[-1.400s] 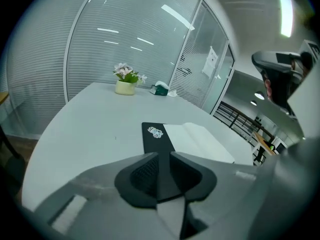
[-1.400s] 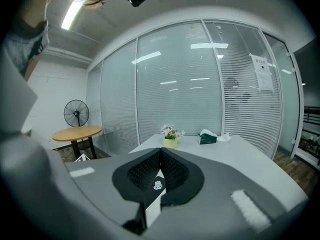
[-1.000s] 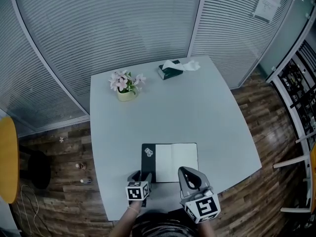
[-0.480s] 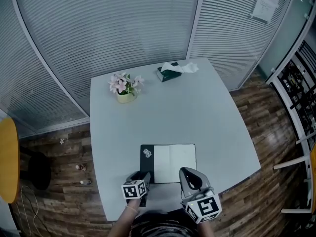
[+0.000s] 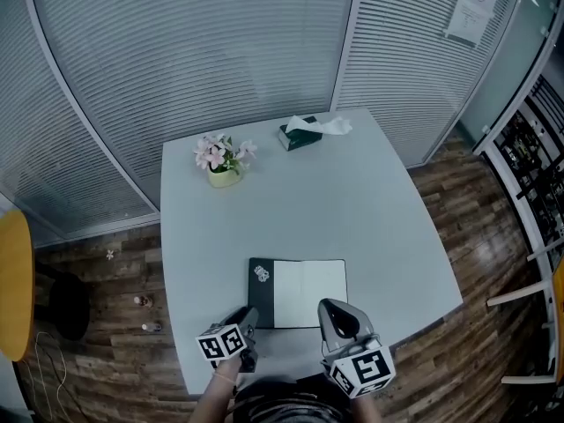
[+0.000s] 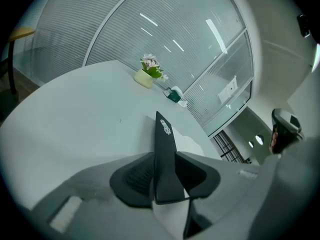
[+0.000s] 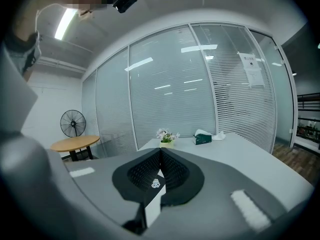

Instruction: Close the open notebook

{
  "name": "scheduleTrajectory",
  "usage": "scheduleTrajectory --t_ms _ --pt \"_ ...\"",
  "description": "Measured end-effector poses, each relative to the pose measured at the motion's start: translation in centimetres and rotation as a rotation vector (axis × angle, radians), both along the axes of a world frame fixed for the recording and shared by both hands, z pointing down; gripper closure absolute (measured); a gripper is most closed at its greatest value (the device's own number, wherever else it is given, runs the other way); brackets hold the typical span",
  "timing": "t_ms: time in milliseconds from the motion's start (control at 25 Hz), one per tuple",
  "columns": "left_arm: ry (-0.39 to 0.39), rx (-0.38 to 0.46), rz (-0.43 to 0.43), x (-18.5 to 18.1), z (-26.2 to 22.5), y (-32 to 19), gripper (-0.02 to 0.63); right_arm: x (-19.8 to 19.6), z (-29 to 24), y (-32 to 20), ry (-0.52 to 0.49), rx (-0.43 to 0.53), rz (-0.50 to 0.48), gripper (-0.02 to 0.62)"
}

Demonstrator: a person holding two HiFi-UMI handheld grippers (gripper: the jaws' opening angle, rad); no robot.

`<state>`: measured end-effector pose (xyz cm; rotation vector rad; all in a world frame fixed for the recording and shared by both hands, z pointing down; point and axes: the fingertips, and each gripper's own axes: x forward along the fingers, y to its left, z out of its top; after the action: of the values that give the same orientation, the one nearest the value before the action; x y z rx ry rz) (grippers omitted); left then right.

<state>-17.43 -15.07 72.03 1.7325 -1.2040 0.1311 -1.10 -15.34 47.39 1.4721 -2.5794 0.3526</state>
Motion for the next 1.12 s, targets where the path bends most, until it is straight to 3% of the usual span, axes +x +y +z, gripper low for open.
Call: scheduleTrajectory --t_ms 280,720,1120 --pt "0.055 0.065 -0.008 0.9 -2.8 -0.2 0.467 0.3 -0.5 -0.3 -0.019 0.012 -0.007 0.592" --pt "-0.043 0.169 0.082 3.3 -5.8 -0.3 0.493 0.6 -0.8 -0.3 -0.027 0.021 -0.024 0.592" --pt "-0.036 0.211 0.135 7.2 -7.4 -0.2 0.558 2.5 -1.1 -0.2 -0.03 0.032 -0.002 0.592"
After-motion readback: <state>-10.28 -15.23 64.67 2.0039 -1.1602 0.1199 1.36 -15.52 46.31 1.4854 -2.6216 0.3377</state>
